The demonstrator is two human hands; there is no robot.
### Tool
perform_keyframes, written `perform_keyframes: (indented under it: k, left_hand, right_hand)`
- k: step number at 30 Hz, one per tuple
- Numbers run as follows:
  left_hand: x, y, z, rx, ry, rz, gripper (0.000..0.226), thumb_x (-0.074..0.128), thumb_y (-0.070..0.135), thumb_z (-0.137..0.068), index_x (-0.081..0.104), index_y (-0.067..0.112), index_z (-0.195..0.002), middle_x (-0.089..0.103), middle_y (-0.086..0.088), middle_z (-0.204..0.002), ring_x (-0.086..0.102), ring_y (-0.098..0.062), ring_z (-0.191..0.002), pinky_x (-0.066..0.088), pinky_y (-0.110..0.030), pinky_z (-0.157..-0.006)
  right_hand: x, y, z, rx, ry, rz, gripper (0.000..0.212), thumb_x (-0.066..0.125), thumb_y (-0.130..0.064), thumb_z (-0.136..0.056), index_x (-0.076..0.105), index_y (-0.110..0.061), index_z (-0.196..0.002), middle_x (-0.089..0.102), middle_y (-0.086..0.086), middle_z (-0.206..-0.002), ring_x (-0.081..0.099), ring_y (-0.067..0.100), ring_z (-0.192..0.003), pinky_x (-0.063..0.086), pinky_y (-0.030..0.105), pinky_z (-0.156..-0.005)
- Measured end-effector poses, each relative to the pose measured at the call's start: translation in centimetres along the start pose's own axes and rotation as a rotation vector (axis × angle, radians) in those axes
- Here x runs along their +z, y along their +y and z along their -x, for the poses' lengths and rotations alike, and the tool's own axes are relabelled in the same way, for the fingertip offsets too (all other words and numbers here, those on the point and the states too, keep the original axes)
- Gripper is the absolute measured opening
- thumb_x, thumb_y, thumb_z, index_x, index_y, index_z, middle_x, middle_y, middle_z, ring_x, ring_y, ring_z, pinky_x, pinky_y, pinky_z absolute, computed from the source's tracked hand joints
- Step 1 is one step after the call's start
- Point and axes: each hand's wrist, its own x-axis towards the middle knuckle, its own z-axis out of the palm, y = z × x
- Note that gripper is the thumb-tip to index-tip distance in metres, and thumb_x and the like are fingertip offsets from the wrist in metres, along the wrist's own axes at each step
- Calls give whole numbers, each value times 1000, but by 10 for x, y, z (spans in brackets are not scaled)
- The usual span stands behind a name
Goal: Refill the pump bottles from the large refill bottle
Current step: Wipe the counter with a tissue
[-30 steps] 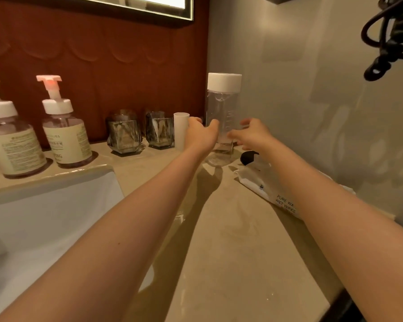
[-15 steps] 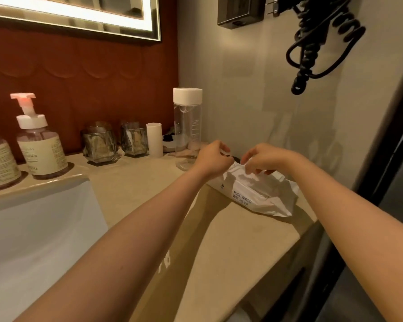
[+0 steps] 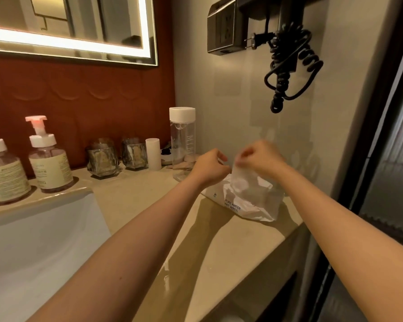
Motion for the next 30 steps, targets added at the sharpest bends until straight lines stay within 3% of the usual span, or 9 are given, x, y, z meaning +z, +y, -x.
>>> perform_keyframes:
  k: [2,6,10,14,18,22,26,30]
  left_hand:
    - [-11,2,0,14,50,30,29,57,16,-87,53,11,-116,59,-8,-115,58,-22,-100,49,-32,-82]
    - [-36,5,9,40,142,106,35,56,15,-88,49,15,-122,55,-7,-111,55,-21,-97,48,-34,-83]
    - [-57,5,20,90,93,119,39,49,2,-90,50,17,-125,55,-4,-99,55,-16,-84,48,-26,-70]
    - [-81,2,31,105,38,79,34,47,3,-89,57,17,-118,55,0,-108,52,-17,-105,46,-34,-90]
    - [-101,0,48,93,-27,131,28,53,18,-92,57,16,-120,55,2,-110,52,-13,-106,41,-23,-80]
    - [-117,-14,66,52,-149,54,19,60,18,-89,62,11,-107,60,2,-102,54,-6,-92,41,-10,-69]
    - [-136,-39,78,-8,-176,-77,17,63,11,-85,63,12,-101,61,0,-100,57,-14,-95,44,-21,-78]
    - [-156,-53,88,-87,-140,-12,13,58,17,-90,64,10,-99,63,2,-90,60,-13,-89,46,-14,-64]
  right_hand:
    - [-14,-18,3,-94,231,-271,7,60,-19,-87,67,-18,-87,66,5,-92,56,20,-85,45,31,-73]
    - [-21,-39,14,-202,78,-165,9,59,-15,-88,63,-18,-81,59,-3,-79,53,15,-81,41,25,-70]
    - [-20,-50,20,-204,-84,-321,16,58,-12,-89,61,-20,-76,60,-2,-80,54,14,-79,45,23,-65]
    - [-24,-68,27,-247,-154,-360,14,59,-15,-91,62,-21,-79,59,0,-82,51,10,-73,40,19,-60]
    - [-23,-84,35,-278,-245,-323,8,60,-16,-90,63,-19,-84,59,-3,-79,50,7,-71,39,18,-62]
    - [-13,-99,39,-298,-231,-340,4,61,-13,-89,65,-14,-88,60,-2,-78,51,7,-70,39,17,-59]
    - [-1,-107,42,-277,-179,-394,13,61,-11,-89,65,-15,-78,58,1,-76,50,12,-70,39,19,-57]
    - [8,-112,44,-236,-174,-441,13,59,-11,-90,64,-15,-78,59,3,-82,53,15,-74,42,21,-59]
